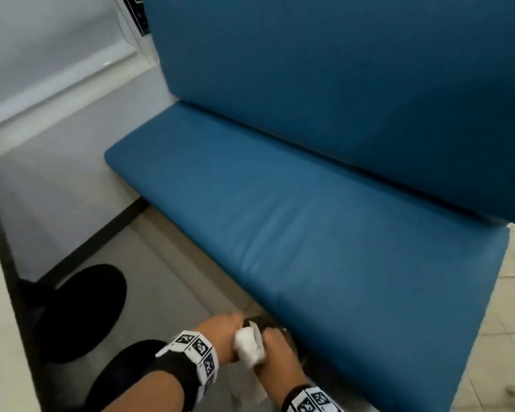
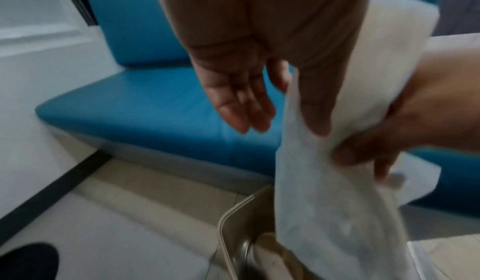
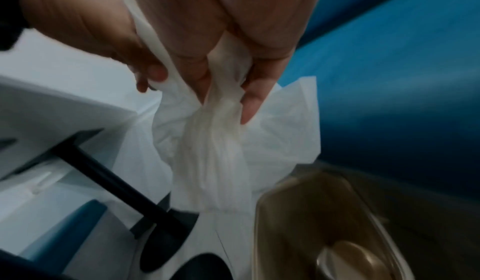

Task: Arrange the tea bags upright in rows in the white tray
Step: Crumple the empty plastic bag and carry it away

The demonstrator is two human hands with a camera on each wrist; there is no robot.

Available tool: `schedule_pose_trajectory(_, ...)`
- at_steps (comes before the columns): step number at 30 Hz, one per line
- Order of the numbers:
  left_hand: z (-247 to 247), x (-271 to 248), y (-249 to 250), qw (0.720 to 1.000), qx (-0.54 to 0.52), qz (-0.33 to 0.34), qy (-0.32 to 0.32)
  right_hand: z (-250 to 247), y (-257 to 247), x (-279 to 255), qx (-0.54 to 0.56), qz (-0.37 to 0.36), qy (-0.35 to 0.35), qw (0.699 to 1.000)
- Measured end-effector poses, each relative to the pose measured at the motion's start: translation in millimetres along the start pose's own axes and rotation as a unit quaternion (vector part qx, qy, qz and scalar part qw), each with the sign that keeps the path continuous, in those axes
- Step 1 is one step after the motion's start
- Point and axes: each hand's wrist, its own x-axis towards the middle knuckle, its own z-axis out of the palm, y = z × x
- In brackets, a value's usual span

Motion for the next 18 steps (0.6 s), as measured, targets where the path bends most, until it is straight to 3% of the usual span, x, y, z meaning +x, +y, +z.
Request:
schedule_pose_trajectory(3,30,46,-19,0.998,-0.004,-0.052,-0.023,31,24,27,0.004,0.036,-0.023,0.999)
schedule_pose_trajectory(6,67,80,-35,0.993,-0.064,-0.097,0.003,66,54,49,0.066,0.052,-0.064,0.994)
schedule_pose_trajectory(10,102,96,-49,0.993,-0.068,-0.094,-0.001,89,86,65,0.103,0.08,-0.104,0.986)
schedule_pose_trajectory(14,97,83,-45,0.995,-0.034,-0.076,-0.063,75,97,49,0.084,0.124,-0.134,0.98)
schedule_pose_trajectory(18,60,56,-11,0.999,-0.033,-0.031,-0.018,10,58,26,0.072,0.111,-0.14,0.981)
